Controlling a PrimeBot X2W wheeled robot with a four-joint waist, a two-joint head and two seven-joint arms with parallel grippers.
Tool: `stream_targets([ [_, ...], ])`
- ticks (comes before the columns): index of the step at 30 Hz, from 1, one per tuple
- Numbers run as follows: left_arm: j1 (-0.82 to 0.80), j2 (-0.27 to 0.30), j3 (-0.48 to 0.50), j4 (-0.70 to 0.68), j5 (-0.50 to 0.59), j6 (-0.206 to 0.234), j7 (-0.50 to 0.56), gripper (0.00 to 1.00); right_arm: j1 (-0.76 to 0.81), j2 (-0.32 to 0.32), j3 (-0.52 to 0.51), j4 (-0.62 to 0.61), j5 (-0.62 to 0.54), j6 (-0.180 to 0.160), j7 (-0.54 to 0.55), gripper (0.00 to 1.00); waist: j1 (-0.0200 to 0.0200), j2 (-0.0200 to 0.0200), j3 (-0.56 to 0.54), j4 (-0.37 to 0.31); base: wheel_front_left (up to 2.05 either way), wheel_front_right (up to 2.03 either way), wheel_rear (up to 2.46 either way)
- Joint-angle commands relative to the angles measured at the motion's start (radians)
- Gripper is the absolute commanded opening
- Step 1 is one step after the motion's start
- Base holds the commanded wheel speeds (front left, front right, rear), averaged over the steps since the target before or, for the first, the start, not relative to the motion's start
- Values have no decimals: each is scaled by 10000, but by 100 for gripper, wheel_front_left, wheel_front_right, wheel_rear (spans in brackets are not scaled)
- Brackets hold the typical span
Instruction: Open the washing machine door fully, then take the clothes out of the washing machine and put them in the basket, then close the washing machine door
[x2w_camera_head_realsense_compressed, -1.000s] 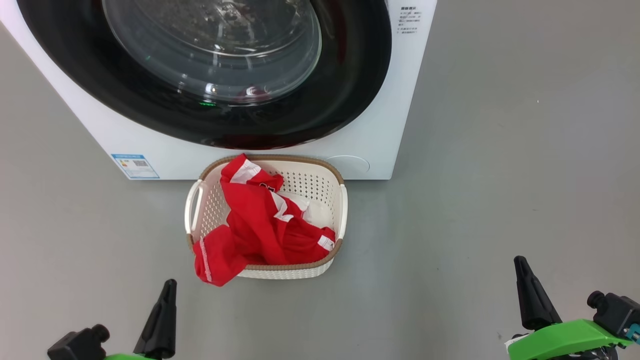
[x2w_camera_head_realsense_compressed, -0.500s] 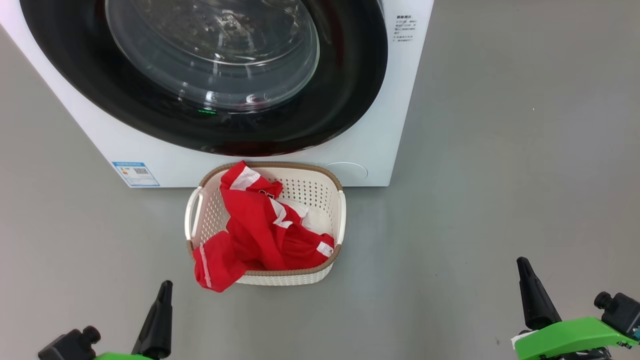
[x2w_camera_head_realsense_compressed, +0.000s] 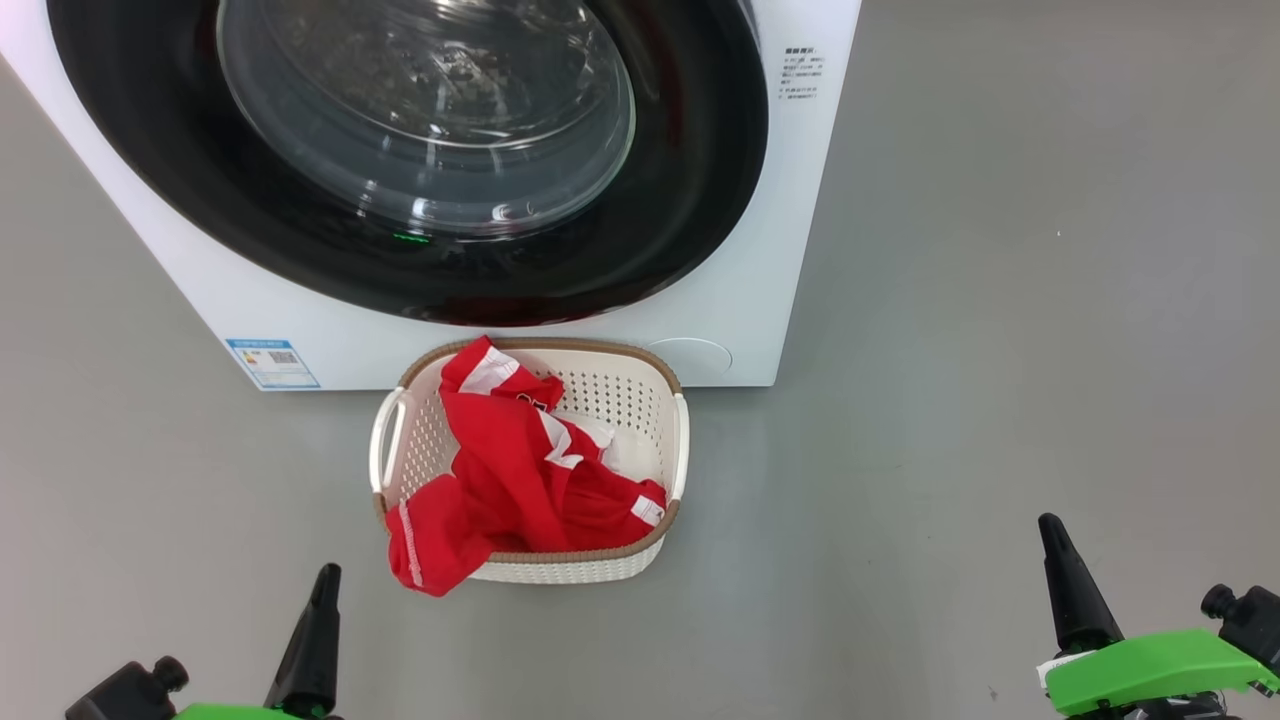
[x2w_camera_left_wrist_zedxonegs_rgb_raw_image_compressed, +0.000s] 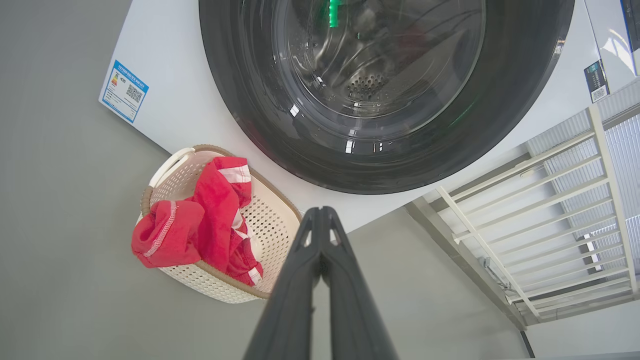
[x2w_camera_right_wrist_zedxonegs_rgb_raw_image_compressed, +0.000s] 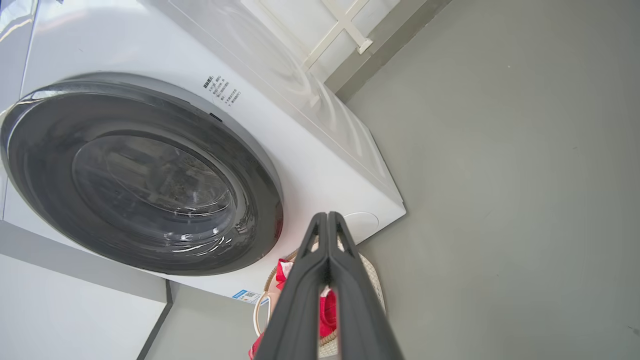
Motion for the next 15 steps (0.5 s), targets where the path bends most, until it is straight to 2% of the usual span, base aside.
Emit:
stream_targets([
  [1,-286,73,242,-211,-208,-33,29,0,-478,-182,81,-275,184,-5,50,0,-1,0,-15,-4,0,0,0],
  [15,-359,15,413,-199,-1540,-41,414,0,-615,-233,35,-294,1538,-7,442,0,-1,0,-234,-52,0,0,0],
])
